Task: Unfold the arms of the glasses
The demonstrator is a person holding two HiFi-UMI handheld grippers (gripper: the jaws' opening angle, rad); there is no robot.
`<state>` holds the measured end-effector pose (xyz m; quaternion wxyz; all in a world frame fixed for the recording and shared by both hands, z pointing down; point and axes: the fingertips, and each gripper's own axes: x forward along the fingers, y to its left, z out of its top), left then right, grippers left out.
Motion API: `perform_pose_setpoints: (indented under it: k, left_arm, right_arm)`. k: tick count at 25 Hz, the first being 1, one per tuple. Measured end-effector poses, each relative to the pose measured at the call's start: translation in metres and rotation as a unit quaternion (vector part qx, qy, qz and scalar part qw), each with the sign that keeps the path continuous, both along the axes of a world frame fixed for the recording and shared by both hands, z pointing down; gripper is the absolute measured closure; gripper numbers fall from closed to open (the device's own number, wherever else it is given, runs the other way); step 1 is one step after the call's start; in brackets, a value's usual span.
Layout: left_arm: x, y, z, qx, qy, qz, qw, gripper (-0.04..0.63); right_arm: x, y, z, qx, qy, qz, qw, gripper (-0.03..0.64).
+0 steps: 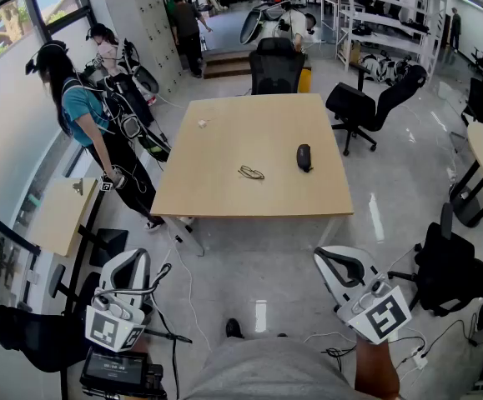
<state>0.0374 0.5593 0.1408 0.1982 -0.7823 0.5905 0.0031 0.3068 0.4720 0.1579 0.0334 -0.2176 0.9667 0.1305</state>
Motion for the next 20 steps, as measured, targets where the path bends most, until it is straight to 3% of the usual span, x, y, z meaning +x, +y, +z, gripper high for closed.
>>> perform_pose_setpoints:
  k: [20]
  left_arm:
    - [-0.007, -0.006, -0.006, 0.001, -0.001, -0.012, 0.9999, 0.591]
  right_arm:
    - [0.006, -0.013, 0.006, -0.012, 0.008, 0.009, 1.0, 0.61]
